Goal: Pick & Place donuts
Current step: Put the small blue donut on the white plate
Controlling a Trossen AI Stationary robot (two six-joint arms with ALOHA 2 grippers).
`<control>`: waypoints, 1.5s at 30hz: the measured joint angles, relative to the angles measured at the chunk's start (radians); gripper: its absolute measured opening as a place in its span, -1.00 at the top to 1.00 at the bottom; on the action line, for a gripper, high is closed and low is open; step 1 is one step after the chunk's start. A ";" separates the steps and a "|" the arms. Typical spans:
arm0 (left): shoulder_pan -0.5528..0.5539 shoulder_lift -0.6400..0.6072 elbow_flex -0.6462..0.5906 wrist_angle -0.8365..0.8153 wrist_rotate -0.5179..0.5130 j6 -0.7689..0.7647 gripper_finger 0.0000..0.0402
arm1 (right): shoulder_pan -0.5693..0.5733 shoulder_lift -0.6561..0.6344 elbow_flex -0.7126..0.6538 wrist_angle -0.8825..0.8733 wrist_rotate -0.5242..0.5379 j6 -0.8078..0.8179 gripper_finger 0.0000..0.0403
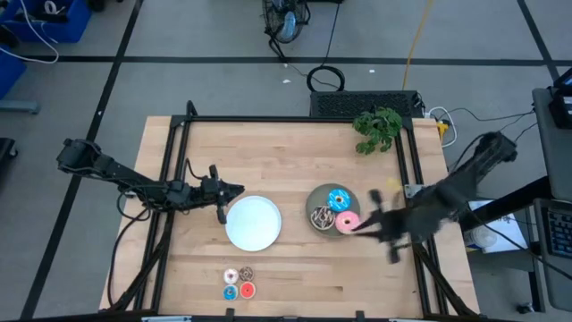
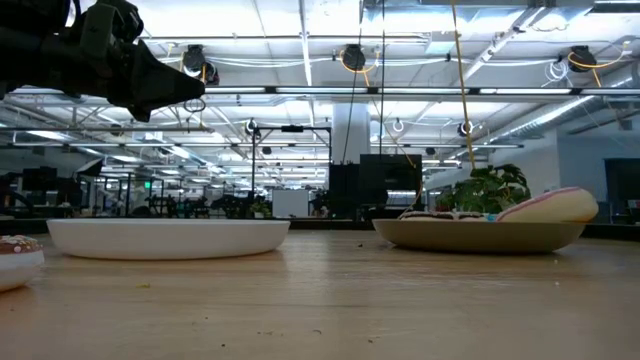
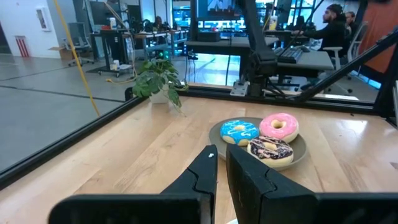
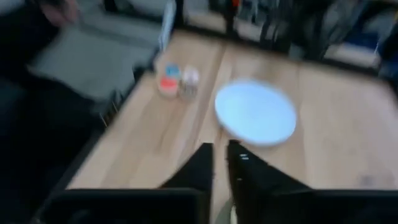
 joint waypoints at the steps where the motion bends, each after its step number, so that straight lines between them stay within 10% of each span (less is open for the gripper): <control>1: 0.000 0.000 0.000 0.000 0.000 0.000 0.79 | 0.018 -0.054 -0.021 0.019 0.020 -0.012 0.94; 21: 0.000 0.000 0.000 0.000 0.000 0.045 0.79 | 0.054 -0.899 -0.764 0.545 -0.094 -0.264 1.00; 38: 0.006 0.000 0.000 0.007 -0.139 0.056 0.79 | 0.043 -0.986 -0.934 0.570 0.169 -0.351 1.00; 45: 0.041 0.000 0.000 0.008 -0.140 0.062 0.79 | -0.069 -0.984 -0.950 0.545 0.091 -0.278 1.00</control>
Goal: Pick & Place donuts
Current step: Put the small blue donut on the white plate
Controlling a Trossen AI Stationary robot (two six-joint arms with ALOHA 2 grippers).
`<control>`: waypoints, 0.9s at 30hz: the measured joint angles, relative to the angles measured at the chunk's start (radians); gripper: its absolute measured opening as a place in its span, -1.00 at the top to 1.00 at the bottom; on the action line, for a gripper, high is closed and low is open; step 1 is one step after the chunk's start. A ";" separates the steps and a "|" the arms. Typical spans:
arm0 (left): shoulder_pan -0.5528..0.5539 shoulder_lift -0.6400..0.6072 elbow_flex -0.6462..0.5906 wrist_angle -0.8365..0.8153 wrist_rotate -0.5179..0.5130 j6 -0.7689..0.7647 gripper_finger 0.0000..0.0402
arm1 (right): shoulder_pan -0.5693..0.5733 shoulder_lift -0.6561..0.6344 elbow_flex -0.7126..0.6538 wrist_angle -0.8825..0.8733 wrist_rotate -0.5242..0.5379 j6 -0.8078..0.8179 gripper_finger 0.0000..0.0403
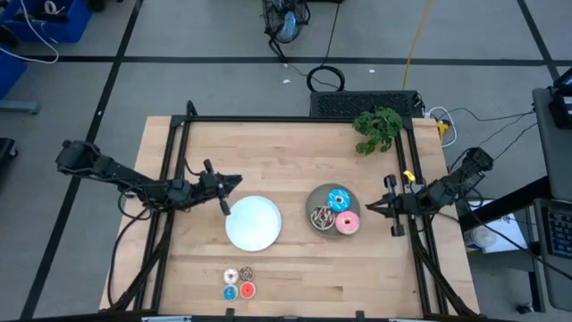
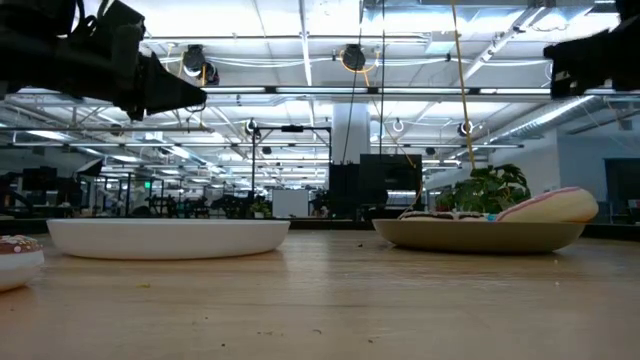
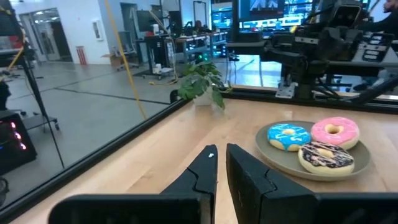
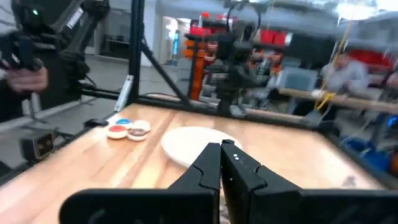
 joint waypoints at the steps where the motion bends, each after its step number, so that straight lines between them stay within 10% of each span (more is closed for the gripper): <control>1: 0.008 0.000 0.000 0.000 0.000 0.000 0.79 | -0.020 0.000 -0.003 -0.008 -0.030 0.028 1.00; 12: 0.052 0.000 0.000 0.000 0.002 -0.014 0.79 | -0.176 0.000 -0.034 0.031 -0.262 0.013 1.00; 27: 0.096 0.000 0.000 0.018 0.074 -0.122 0.79 | -0.185 0.001 -0.036 0.039 -0.269 -0.082 1.00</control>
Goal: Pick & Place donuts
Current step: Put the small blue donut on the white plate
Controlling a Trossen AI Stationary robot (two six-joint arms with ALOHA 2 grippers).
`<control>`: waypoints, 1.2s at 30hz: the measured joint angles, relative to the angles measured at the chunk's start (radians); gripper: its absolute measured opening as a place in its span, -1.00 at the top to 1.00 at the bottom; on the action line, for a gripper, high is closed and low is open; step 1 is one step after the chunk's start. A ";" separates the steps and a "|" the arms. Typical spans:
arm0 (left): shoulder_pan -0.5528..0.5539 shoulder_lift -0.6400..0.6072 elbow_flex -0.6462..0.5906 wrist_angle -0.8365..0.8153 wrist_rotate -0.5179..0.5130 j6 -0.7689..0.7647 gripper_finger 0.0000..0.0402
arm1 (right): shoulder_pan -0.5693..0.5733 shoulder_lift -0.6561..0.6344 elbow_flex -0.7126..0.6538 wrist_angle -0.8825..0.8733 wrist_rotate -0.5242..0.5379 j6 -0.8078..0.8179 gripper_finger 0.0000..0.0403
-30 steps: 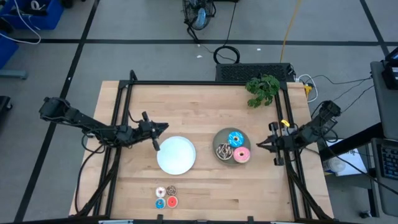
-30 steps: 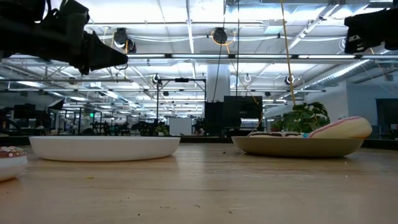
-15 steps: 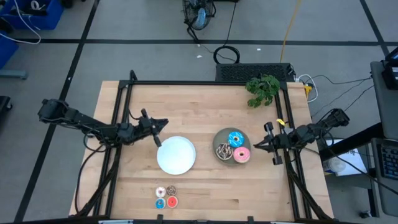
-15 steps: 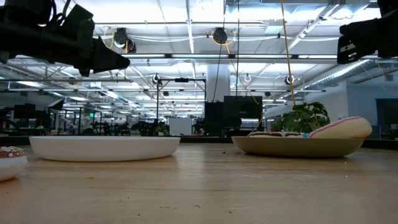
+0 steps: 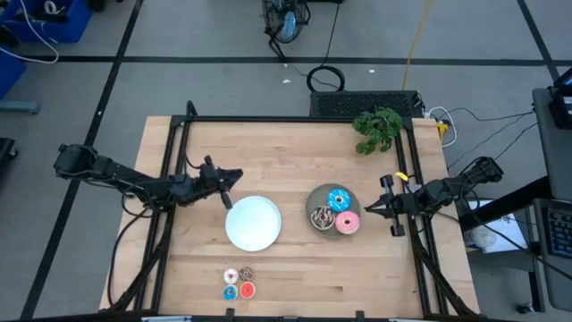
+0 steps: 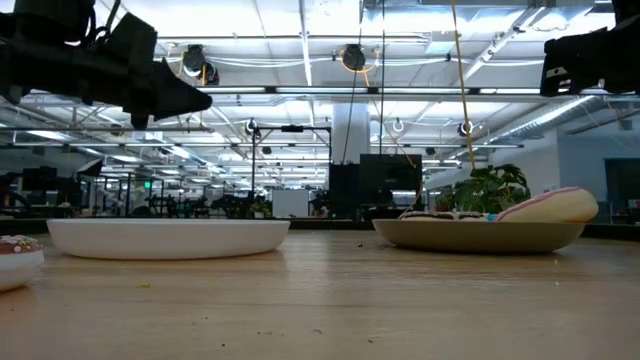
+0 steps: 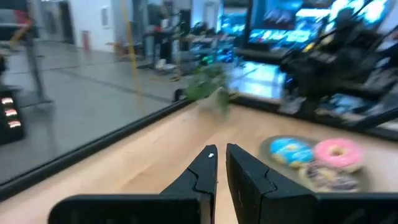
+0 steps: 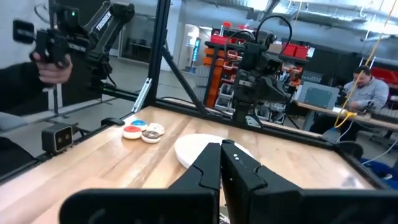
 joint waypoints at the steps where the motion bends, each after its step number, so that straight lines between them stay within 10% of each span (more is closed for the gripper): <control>1: -0.001 -0.001 0.001 0.022 0.022 -0.002 0.79 | 0.000 0.000 0.000 0.002 0.000 -0.019 1.00; 7: -0.092 -0.002 0.208 -0.126 0.125 0.056 0.79 | 0.000 0.000 -0.001 0.013 0.001 -0.113 1.00; 14: -0.305 0.131 0.861 -1.199 -0.103 -0.218 0.79 | 0.000 0.000 -0.001 0.016 0.001 -0.103 1.00; 20: -0.462 0.402 1.248 -1.808 -0.006 -0.639 0.79 | 0.000 0.001 -0.002 0.033 0.003 -0.121 1.00; 36: -0.684 0.854 1.340 -1.831 0.271 -1.115 0.72 | 0.001 0.001 -0.002 0.035 0.001 -0.035 1.00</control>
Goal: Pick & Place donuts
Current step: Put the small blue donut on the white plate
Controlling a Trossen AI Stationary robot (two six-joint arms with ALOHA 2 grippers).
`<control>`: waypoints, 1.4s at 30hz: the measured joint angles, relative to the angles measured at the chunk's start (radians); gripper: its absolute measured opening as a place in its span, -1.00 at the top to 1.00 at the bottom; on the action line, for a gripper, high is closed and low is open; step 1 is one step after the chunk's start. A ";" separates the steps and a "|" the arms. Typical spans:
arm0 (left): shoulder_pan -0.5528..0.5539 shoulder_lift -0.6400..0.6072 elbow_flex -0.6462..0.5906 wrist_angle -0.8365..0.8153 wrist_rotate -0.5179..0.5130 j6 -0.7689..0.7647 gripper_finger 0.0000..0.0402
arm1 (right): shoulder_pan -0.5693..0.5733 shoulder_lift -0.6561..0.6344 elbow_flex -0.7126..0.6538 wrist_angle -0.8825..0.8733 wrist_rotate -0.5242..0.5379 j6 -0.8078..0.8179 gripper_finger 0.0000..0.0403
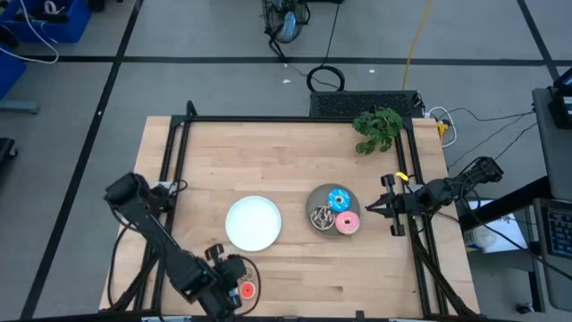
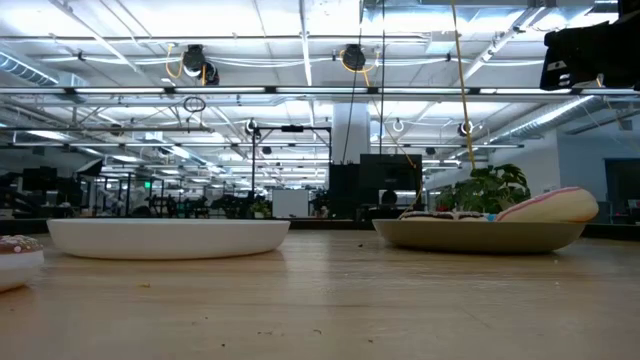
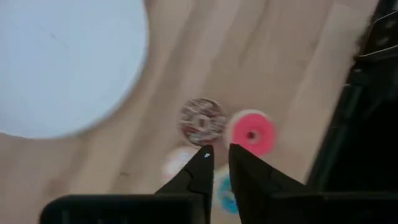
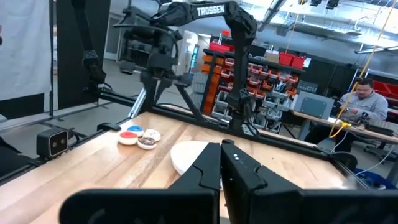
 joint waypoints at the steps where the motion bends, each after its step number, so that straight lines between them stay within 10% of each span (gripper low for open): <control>1: -0.008 0.008 0.000 0.019 0.007 -0.027 0.67 | 0.000 0.000 0.000 0.000 0.000 0.000 1.00; 14: -0.078 0.122 0.001 0.125 0.162 0.020 -0.08 | 0.000 0.000 0.000 -0.031 0.000 0.041 1.00; 42: -0.069 0.203 0.000 0.126 0.208 0.149 0.05 | 0.000 0.000 0.000 -0.030 0.000 0.053 1.00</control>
